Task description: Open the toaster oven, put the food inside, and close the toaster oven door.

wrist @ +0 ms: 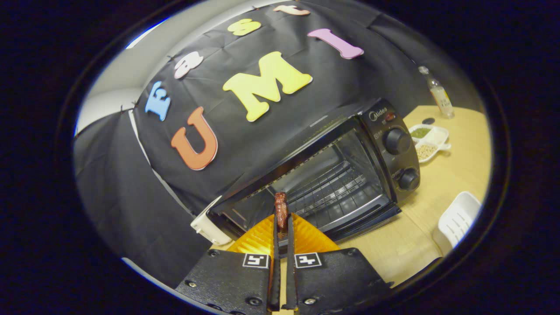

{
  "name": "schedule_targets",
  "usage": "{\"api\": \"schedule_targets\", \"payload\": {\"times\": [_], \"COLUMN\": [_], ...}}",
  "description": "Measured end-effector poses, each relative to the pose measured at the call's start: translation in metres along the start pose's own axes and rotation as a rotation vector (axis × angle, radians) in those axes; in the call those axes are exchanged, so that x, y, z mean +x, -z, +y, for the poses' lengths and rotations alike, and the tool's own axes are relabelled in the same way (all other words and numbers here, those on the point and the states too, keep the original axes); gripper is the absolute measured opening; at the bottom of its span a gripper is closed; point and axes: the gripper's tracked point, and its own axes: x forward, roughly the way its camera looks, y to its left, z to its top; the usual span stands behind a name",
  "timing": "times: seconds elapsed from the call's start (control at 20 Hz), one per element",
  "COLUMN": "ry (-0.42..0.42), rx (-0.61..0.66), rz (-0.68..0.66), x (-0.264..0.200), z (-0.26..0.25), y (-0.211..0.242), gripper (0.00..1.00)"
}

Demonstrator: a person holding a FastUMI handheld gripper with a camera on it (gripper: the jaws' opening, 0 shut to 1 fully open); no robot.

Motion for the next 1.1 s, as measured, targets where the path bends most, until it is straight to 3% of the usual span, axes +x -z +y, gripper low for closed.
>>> {"api": "schedule_targets", "payload": {"times": [0.4,0.75,0.95,1.1], "ry": [-0.001,-0.002,0.097,0.118], "rx": [0.334,0.28,0.294,0.257], "rz": [-0.021,-0.007,0.005,0.011], "x": [0.064,0.072,0.071,0.071], "z": [-0.036,-0.046,-0.062,-0.061], "y": [-0.005,-0.003,0.005,0.005], "gripper": [0.08,0.08,0.14,0.19]}}
